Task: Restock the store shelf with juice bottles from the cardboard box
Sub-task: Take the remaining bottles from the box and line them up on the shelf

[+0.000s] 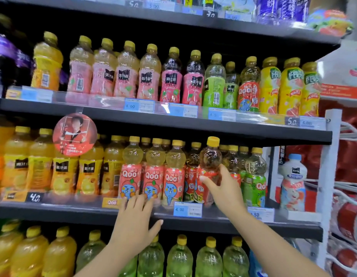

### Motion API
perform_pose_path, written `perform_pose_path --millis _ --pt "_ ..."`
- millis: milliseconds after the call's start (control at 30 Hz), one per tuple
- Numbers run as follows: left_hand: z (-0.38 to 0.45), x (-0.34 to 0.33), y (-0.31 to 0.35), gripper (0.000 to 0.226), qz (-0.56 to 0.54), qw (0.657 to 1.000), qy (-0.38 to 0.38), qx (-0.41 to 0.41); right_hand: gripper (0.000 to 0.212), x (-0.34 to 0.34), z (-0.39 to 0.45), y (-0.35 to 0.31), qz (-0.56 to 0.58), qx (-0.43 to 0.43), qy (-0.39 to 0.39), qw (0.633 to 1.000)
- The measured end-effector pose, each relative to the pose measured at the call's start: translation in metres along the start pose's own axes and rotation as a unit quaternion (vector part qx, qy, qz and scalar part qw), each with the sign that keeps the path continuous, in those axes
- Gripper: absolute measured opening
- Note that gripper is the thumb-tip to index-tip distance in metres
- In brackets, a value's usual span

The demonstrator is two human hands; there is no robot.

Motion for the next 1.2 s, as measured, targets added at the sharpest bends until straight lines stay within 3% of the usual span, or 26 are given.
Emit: perform_pose_path --millis 167,300,567,933,1000,1133,1200 --pt "0.0 -0.003 -0.001 0.055 -0.007 1.0 0.004 0.0 0.071 -0.01 0.01 -0.001 -0.047 -0.012 -0.048 0.998" --pt "-0.001 0.001 -0.001 0.052 -0.025 1.0 0.018 -0.006 0.033 -0.014 0.02 0.004 -0.051 -0.029 -0.067 0.996" --pt "-0.003 -0.002 0.0 0.062 -0.016 1.0 0.004 0.013 0.065 -0.029 0.028 0.004 -0.043 -0.03 -0.087 0.995" --pt "-0.005 0.001 0.003 0.065 -0.009 0.999 -0.025 0.022 0.071 -0.035 0.016 0.007 -0.026 -0.023 -0.076 0.997" --pt "-0.005 0.002 0.002 0.069 -0.004 0.999 -0.038 0.024 0.068 -0.026 0.01 0.01 -0.041 -0.006 -0.047 0.998" --pt "-0.004 0.003 0.003 0.067 0.009 0.999 -0.045 0.023 0.056 0.014 -0.008 0.023 -0.083 0.061 0.11 0.989" --pt "-0.004 0.003 0.006 0.066 0.009 0.999 -0.04 0.024 0.061 0.026 -0.009 0.036 -0.101 0.052 0.13 0.985"
Point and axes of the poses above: each hand's wrist, its own z-axis towards the middle knuckle, its own x-axis out of the back of the hand, y = z × x, the point moved 3 cm from there along z, towards the middle knuckle
